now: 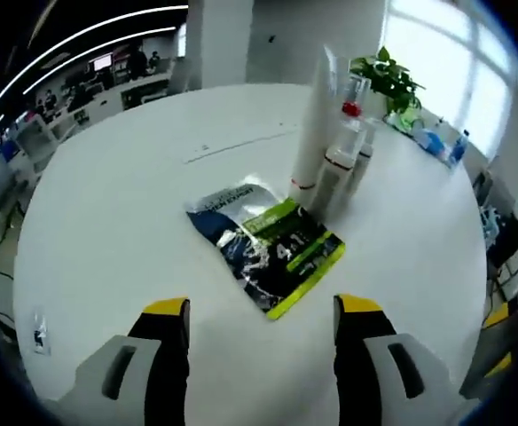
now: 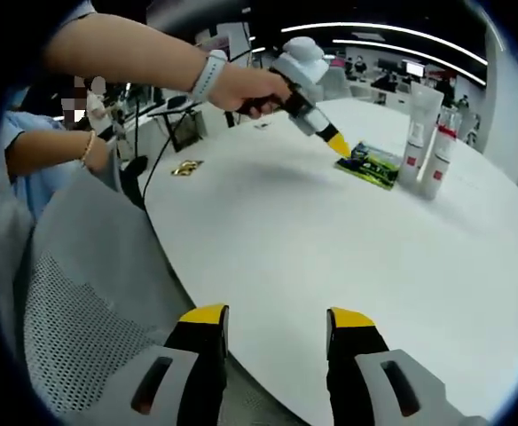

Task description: Arrange the skincare products in the storage area until every visible bottle or jar stands upright without overlapping.

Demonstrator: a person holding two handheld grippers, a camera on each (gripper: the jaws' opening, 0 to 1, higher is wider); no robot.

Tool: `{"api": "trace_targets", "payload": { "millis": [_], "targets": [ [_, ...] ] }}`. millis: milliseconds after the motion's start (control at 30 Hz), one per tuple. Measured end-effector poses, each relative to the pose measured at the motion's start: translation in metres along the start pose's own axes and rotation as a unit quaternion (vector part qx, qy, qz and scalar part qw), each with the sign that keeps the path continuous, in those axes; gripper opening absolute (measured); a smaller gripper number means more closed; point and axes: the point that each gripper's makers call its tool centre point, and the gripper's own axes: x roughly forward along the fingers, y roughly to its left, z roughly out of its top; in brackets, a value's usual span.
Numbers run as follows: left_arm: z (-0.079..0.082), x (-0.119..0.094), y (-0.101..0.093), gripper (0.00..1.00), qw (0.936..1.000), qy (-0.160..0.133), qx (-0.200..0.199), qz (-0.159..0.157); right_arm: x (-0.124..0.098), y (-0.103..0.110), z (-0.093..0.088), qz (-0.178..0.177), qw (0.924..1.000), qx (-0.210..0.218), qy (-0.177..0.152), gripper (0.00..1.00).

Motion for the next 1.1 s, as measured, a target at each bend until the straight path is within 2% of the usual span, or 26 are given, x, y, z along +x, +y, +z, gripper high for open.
{"api": "trace_targets", "payload": {
  "millis": [100,200,333,367,400,433,467,533,600,633,767,833,900,1000,1100],
  "targets": [
    [-0.016,-0.025,0.004,0.59,0.9998,0.001,-0.002,0.018,0.0,0.002,0.001,-0.001,1.0,-0.004,-0.001,0.45],
    [-0.033,-0.043,0.013,0.63,0.9991,0.005,-0.021,0.038,0.0,0.004,0.002,0.0,0.9999,-0.015,-0.001,0.45],
    [-0.071,-0.08,0.041,0.64,0.9937,0.016,-0.061,0.093,-0.001,0.002,0.004,0.0,0.9999,-0.011,-0.008,0.45],
    [-0.081,-0.089,0.049,0.64,0.9908,0.019,-0.076,0.111,-0.001,0.002,0.004,-0.001,0.9999,-0.01,-0.009,0.45],
    [-0.096,-0.104,0.063,0.64,0.9833,0.025,-0.109,0.144,-0.002,0.001,0.004,-0.001,0.9999,-0.009,-0.009,0.45],
    [-0.104,-0.113,0.071,0.64,0.9784,0.016,-0.129,0.161,-0.002,0.001,0.005,-0.001,0.9999,-0.008,-0.009,0.45],
    [-0.112,-0.123,0.08,0.66,0.9717,0.009,-0.153,0.18,-0.002,0.001,0.005,-0.002,0.9999,-0.008,-0.011,0.45],
    [-0.139,-0.148,0.099,0.69,0.9536,0.001,-0.208,0.218,-0.002,0.001,0.006,-0.003,0.9999,-0.01,-0.012,0.44],
    [-0.156,-0.161,0.106,0.72,0.9439,0.003,-0.23,0.237,-0.002,0.0,0.005,-0.004,0.9999,-0.01,-0.011,0.44],
    [-0.167,-0.17,0.111,0.72,0.9367,0.0,-0.247,0.248,-0.002,0.0,0.005,-0.005,0.9999,-0.01,-0.01,0.44],
    [-0.196,-0.184,0.113,0.75,0.9255,0.01,-0.279,0.256,-0.002,-0.001,0.003,-0.008,0.9999,-0.01,-0.003,0.44],
    [-0.205,-0.188,0.113,0.76,0.9198,0.008,-0.293,0.261,-0.001,-0.001,0.003,-0.009,0.9999,-0.012,-0.003,0.44],
    [-0.218,-0.189,0.109,0.75,0.9137,0.017,-0.311,0.261,-0.001,-0.001,0.002,-0.01,0.9998,-0.014,0.0,0.44],
    [-0.228,-0.189,0.105,0.73,0.9109,0.024,-0.315,0.265,-0.001,-0.002,0.0,-0.013,0.9998,-0.014,0.005,0.43],
    [-0.229,-0.186,0.101,0.72,0.9112,0.028,-0.31,0.269,-0.001,-0.002,-0.001,-0.015,0.9997,-0.016,0.007,0.43]
  ]
}}
